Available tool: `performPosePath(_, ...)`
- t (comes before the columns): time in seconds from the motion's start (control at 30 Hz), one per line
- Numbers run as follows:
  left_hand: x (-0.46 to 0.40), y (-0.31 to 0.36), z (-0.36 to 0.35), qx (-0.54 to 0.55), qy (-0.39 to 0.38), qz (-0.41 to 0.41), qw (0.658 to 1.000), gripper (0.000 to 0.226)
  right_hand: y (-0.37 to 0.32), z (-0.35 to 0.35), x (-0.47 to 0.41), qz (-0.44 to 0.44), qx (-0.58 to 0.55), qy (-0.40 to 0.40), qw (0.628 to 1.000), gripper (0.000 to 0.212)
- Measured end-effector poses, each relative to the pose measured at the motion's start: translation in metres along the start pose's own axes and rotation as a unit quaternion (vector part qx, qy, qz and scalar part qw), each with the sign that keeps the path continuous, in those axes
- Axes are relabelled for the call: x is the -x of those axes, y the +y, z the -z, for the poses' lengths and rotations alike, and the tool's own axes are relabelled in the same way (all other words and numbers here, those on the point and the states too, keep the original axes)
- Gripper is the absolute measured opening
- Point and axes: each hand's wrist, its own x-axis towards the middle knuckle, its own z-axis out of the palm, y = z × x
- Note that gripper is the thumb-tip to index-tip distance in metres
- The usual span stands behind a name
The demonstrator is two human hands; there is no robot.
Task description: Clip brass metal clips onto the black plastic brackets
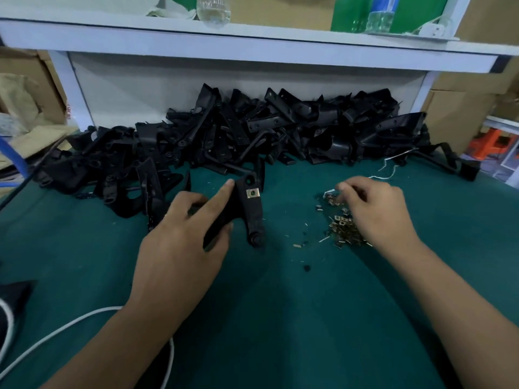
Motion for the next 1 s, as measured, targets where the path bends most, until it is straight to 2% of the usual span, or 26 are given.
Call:
performPosePath(0.07,0.001,-0.002,0.001,0.001,0.003,0.011,1.0,0.063,0.016,0.005,-0.007,-0.009,0.037,-0.011,0.999,0.025)
performPosePath(0.2,-0.001,-0.005,0.003,0.002,0.002,0.029,1.0,0.063,0.022,-0.004,-0.008,0.059,0.096,-0.091,0.989,0.012)
performPosePath(0.3,0.0,-0.004,0.004,0.008,0.002,0.028,1.0,0.062,0.018,-0.014,-0.006,0.096,0.151,-0.132,0.975,0.027)
performPosePath(0.37,0.001,-0.002,0.004,0.011,-0.002,0.028,1.0,0.063,0.015,-0.019,-0.007,0.103,0.181,-0.144,0.967,0.028)
performPosePath(0.57,0.001,0.0,0.004,0.022,-0.013,0.037,0.999,0.062,0.004,-0.022,-0.005,0.134,0.198,-0.129,0.962,0.006)
performPosePath(0.77,0.001,-0.001,0.003,0.033,-0.012,0.053,0.998,0.063,-0.012,-0.023,0.003,0.174,0.158,-0.224,0.946,0.014)
performPosePath(0.87,0.001,-0.001,0.003,0.03,-0.012,0.056,0.998,0.064,-0.019,-0.023,0.009,0.184,0.127,-0.225,0.948,0.01)
performPosePath(1.0,0.001,-0.001,0.002,0.028,-0.016,0.049,0.998,0.062,-0.026,-0.028,0.015,0.185,0.132,-0.223,0.948,0.019)
